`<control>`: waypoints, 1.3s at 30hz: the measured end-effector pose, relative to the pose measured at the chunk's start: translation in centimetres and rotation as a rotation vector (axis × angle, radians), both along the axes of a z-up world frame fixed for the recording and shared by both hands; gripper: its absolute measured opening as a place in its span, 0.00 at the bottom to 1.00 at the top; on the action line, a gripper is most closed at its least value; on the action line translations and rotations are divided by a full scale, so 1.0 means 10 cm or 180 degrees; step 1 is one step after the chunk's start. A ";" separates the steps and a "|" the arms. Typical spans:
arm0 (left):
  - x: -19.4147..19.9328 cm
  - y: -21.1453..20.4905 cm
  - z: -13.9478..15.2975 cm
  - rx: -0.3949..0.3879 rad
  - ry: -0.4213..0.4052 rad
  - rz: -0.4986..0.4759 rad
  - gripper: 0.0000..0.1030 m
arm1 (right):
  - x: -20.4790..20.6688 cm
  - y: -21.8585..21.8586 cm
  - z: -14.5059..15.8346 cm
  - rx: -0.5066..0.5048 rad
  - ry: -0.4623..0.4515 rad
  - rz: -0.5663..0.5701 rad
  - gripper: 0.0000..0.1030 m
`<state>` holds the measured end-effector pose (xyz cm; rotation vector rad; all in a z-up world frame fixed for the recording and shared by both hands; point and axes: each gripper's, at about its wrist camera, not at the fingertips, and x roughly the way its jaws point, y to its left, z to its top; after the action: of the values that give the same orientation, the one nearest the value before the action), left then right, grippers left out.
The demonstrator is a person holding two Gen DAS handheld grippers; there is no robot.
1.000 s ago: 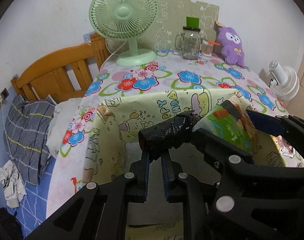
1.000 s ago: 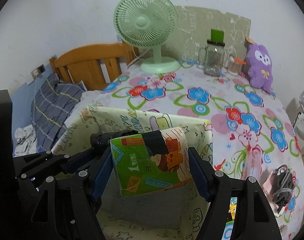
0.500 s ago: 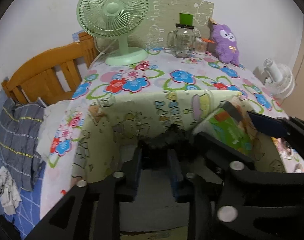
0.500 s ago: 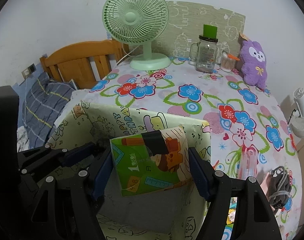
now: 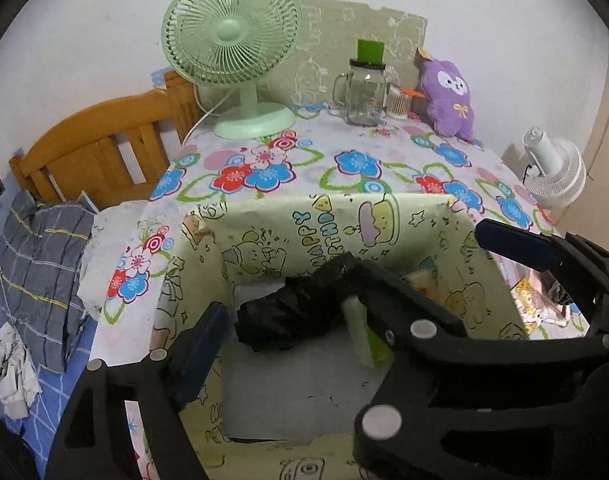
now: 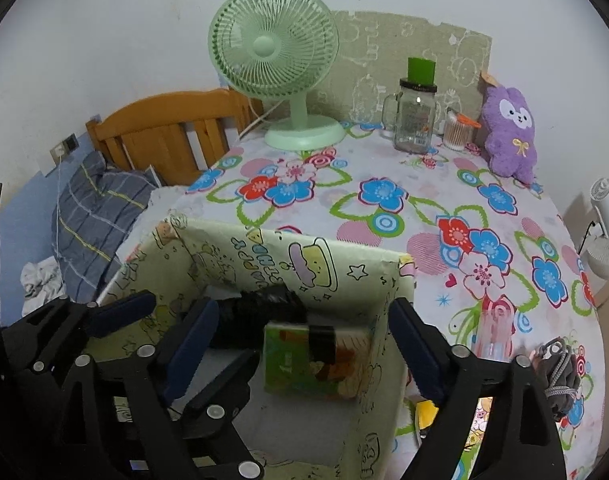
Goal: Organize soft objects
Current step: 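Open the right tool over the box while the left tool releases the black bundle inside, then withdraw both tools from the box and move the right tool toward the white rolled towel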
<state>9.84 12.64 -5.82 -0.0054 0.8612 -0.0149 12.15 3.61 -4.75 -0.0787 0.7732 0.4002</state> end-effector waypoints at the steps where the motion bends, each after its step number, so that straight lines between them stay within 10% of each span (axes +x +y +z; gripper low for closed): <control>1: -0.01 0.00 0.02 -0.0009 -0.0014 0.0011 0.82 | -0.01 0.00 0.02 0.0010 -0.0021 0.0003 0.92; 39: -0.66 -0.83 0.68 0.0097 -0.0726 -0.0048 1.00 | -0.74 -0.89 0.70 0.0161 -0.0669 -0.0289 1.00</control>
<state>3.27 4.31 1.00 0.0308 0.6333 -0.0161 4.76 -5.31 2.22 -0.0373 0.5569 0.3192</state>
